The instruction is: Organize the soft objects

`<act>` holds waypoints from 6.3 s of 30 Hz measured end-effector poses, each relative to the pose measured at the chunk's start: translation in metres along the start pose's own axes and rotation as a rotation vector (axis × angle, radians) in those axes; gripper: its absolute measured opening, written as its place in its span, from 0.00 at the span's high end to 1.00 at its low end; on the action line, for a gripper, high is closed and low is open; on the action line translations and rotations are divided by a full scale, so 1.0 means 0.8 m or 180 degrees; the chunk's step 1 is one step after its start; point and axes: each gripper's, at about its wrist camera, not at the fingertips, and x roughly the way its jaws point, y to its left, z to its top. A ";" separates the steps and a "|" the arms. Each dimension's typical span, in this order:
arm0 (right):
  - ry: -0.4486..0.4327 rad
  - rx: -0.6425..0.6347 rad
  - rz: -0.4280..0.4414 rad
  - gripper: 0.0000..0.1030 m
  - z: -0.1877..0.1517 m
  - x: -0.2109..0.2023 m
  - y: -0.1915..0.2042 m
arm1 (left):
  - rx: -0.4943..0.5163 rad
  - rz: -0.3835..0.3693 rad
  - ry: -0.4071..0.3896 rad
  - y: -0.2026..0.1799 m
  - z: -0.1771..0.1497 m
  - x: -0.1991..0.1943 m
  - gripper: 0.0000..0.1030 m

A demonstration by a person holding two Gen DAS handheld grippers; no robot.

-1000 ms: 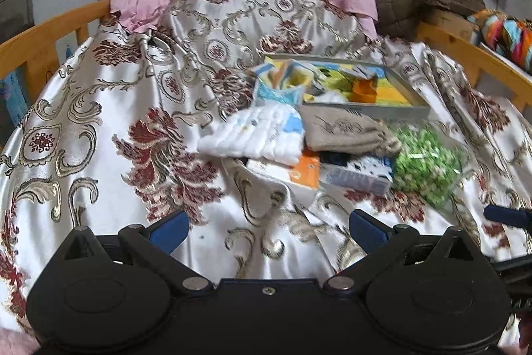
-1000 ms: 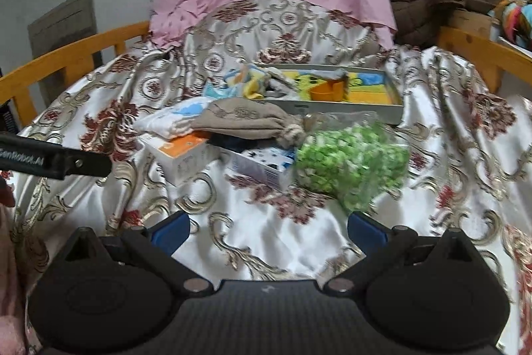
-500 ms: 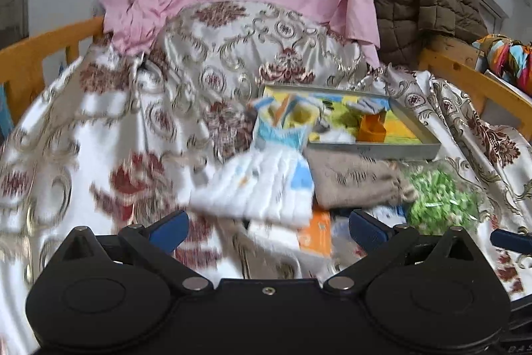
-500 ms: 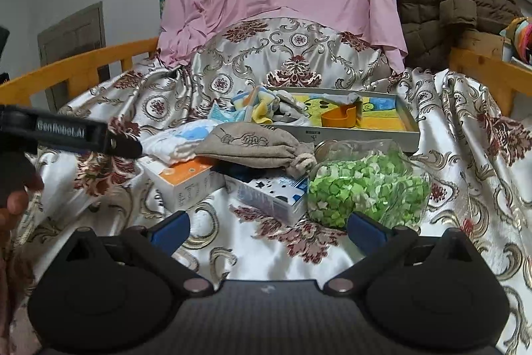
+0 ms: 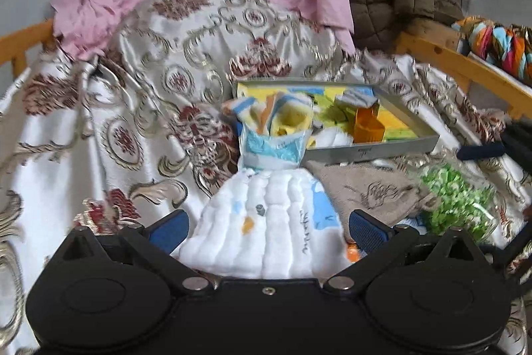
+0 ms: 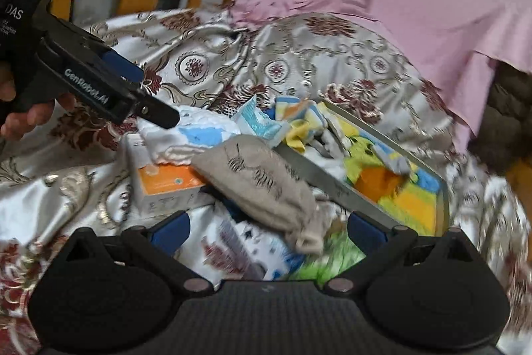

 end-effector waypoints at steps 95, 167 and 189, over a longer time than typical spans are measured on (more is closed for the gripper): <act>0.0592 0.1947 0.0795 0.73 -0.003 -0.029 -0.162 | 0.0166 -0.1185 -0.0047 -0.022 0.003 0.009 0.77; 0.0780 0.1347 0.0243 0.77 0.140 -0.071 -0.165 | -0.0203 -0.1283 -0.0587 -0.009 0.039 -0.010 0.77; 0.0766 0.2064 0.0340 0.72 0.020 0.027 -0.207 | 0.0198 -0.1289 0.0417 -0.124 -0.019 0.105 0.77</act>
